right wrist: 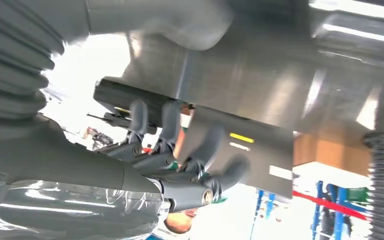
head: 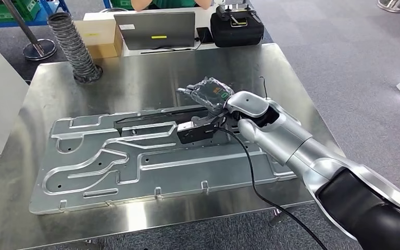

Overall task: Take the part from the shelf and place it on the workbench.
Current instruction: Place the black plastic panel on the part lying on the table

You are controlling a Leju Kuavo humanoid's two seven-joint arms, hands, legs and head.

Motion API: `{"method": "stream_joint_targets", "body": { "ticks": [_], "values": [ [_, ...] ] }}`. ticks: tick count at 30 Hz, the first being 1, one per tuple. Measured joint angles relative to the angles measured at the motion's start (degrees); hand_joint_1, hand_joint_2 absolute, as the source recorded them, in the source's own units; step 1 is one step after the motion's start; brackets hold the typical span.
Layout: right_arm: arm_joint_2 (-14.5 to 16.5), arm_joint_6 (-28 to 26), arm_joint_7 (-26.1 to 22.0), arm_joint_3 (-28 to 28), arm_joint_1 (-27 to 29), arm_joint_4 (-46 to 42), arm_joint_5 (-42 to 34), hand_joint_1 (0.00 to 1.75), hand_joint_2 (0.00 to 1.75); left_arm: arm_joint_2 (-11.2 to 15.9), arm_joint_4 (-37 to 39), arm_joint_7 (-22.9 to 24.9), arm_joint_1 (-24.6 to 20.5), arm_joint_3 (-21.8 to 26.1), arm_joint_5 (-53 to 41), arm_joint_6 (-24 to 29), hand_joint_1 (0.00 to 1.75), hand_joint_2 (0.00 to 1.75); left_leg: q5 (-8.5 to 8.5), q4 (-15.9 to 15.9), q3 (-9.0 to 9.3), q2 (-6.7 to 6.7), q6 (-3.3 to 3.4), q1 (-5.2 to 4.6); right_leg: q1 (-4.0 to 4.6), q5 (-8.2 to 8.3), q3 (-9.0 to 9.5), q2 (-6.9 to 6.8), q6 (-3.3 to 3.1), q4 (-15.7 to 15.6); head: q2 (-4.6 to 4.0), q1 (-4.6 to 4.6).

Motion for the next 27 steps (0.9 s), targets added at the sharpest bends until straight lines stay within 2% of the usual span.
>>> {"method": "stream_joint_targets", "body": {
  "ticks": [1,3,4,6,7,8,9,11,12,13,15,16,18,19,21,22,23,24,26,27],
  "values": [
    [-0.05,0.00,0.00,-0.01,-0.02,0.00,-0.01,0.00,0.00,-0.01,0.00,0.03,0.04,0.00,0.09,-0.07,0.00,0.00,0.21,-0.21,0.01,0.03,0.40,0.07,-0.09,-0.04,-0.02,-0.01,0.33,0.01,0.00,0.00],
    [-0.23,0.00,0.00,-0.04,-0.14,0.00,-0.07,0.00,0.00,-0.06,0.00,0.13,0.00,0.00,0.15,-0.23,0.00,0.00,0.68,-0.73,0.12,0.10,1.19,0.22,-0.26,-1.68,-0.91,-0.03,0.91,2.15,0.00,0.01],
    [-0.33,0.00,0.00,-0.04,-0.17,0.00,-0.11,0.00,0.00,-0.08,0.00,0.18,-0.03,0.00,0.16,-0.32,0.00,0.00,0.86,-0.92,0.13,0.16,1.46,0.27,-0.34,-3.43,-2.14,-0.05,1.14,5.04,0.00,0.01],
    [-0.51,0.02,-0.01,0.03,-0.11,0.01,-0.21,0.00,0.00,-0.09,0.00,0.31,-0.04,0.00,0.16,-0.44,0.00,0.00,1.00,-0.95,-0.04,0.22,1.68,0.17,-0.37,-7.10,-5.55,-0.06,1.48,12.80,0.00,0.01],
    [-0.61,0.07,-0.02,0.08,-0.01,0.01,-0.25,0.00,0.00,-0.10,0.00,0.40,-0.02,0.00,0.21,-0.49,0.00,0.00,1.04,-0.92,-0.10,0.22,1.74,0.11,-0.37,-7.95,-6.76,-0.06,1.56,15.57,0.00,0.01],
    [-0.73,0.12,-0.02,0.13,0.06,0.02,-0.28,0.00,0.00,-0.10,0.00,0.50,0.00,0.00,0.29,-0.56,0.00,0.00,1.06,-0.88,-0.15,0.20,1.76,0.06,-0.37,-7.75,-7.02,-0.07,1.54,16.35,0.00,0.02],
    [-0.83,0.16,-0.02,0.14,0.07,0.02,-0.31,0.00,0.00,-0.10,0.00,0.56,0.00,0.00,0.39,-0.63,0.00,0.00,1.06,-0.82,-0.15,0.17,1.77,0.00,-0.35,-6.44,-6.04,-0.07,1.39,14.61,0.00,0.02],
    [-0.96,0.21,-0.02,0.10,-0.07,0.01,-0.34,0.00,0.00,-0.14,0.00,0.61,-0.01,0.01,0.58,-0.81,0.00,0.00,1.00,-0.68,-0.13,0.12,1.65,-0.13,-0.23,-2.81,-1.83,-0.08,0.78,6.53,0.00,0.02],
    [-0.98,0.22,-0.02,0.07,-0.16,-0.02,-0.36,0.00,0.00,-0.18,0.00,0.61,-0.03,0.01,0.62,-0.91,0.00,0.00,0.98,-0.59,-0.19,0.11,1.50,-0.26,-0.08,-1.56,-0.02,-0.09,0.44,2.85,0.00,0.01],
    [-1.00,0.25,-0.02,0.05,-0.23,-0.06,-0.39,0.00,0.00,-0.22,0.00,0.61,-0.05,0.02,0.66,-1.00,0.00,0.00,0.99,-0.55,-0.29,0.11,1.29,-0.35,0.09,-1.02,0.98,-0.09,0.17,0.65,0.00,0.01],
    [-1.02,0.39,-0.02,0.04,-0.29,-0.14,-0.48,0.00,0.00,-0.26,0.00,0.58,-0.09,0.02,0.68,-1.17,0.00,0.00,1.12,-0.63,-0.42,0.11,0.75,-0.43,0.37,-0.95,1.16,-0.09,-0.22,-0.21,0.00,0.00],
    [-1.04,0.50,-0.02,0.03,-0.30,-0.15,-0.55,0.00,0.00,-0.25,0.00,0.56,-0.10,0.02,0.73,-1.21,0.00,0.00,1.09,-0.67,-0.45,0.12,0.45,-0.43,0.23,-0.79,1.19,-0.13,-0.51,-0.39,0.00,0.00],
    [-1.09,0.68,-0.03,0.02,-0.35,-0.27,-0.75,0.00,0.00,-0.21,0.00,0.55,-0.06,0.02,0.91,-1.23,0.00,0.00,-0.27,0.83,-1.00,0.14,-0.18,-0.42,-0.12,-0.35,1.33,-0.21,-1.17,-0.91,0.00,0.00],
    [-1.10,0.75,-0.03,0.04,-0.35,-0.34,-0.85,0.00,0.00,-0.20,0.00,0.55,-0.05,0.02,1.01,-1.22,0.00,0.00,-1.90,3.27,-1.97,0.15,-0.47,-0.37,-0.29,-0.15,1.37,-0.25,-1.42,-1.15,0.00,0.00],
    [-1.10,0.81,-0.04,0.21,-0.29,-0.46,-0.95,0.00,0.00,-0.17,0.00,0.55,0.00,0.02,1.18,-1.19,0.00,0.00,-5.77,10.74,-5.04,0.14,-0.93,-0.19,-0.27,-0.04,1.23,-0.26,-1.61,-1.16,0.00,-0.01],
    [-1.10,0.83,-0.04,0.35,-0.23,-0.46,-0.96,0.00,0.00,-0.15,0.00,0.55,0.04,0.02,1.27,-1.17,0.00,0.00,-6.93,13.95,-6.37,0.15,-1.10,-0.09,-0.26,-0.02,1.15,-0.27,-1.62,-1.12,0.00,-0.01],
    [-1.10,0.83,-0.04,0.49,-0.17,-0.46,-0.97,0.00,0.00,-0.12,0.00,0.55,0.08,0.02,1.35,-1.16,0.00,0.00,-7.02,15.30,-6.85,0.15,-1.23,-0.01,-0.27,0.00,1.09,-0.28,-1.61,-1.05,0.00,-0.01],
    [-1.10,0.83,-0.04,0.59,-0.13,-0.46,-0.97,0.00,0.00,-0.09,0.00,0.55,0.12,0.02,1.40,-1.15,0.00,0.00,-6.06,14.47,-6.26,0.16,-1.30,0.08,-0.30,0.01,1.05,-0.28,-1.58,-0.95,0.00,-0.01],
    [-1.10,0.83,-0.04,0.68,-0.13,-0.46,-0.97,0.00,0.00,-0.03,0.00,0.54,0.11,0.02,1.46,-1.14,0.00,0.00,-2.44,7.16,-2.48,0.18,-1.24,0.26,-0.35,-0.05,1.01,-0.27,-1.41,-0.63,0.00,-0.01],
    [-1.10,0.83,-0.04,0.68,-0.15,-0.46,-0.97,0.00,0.00,-0.02,0.00,0.52,0.09,0.02,1.46,-1.13,0.00,0.00,-1.18,3.43,-0.58,0.17,-1.09,0.22,-0.27,-0.07,0.89,-0.23,-1.19,-0.39,0.00,-0.01]
  ]
}}
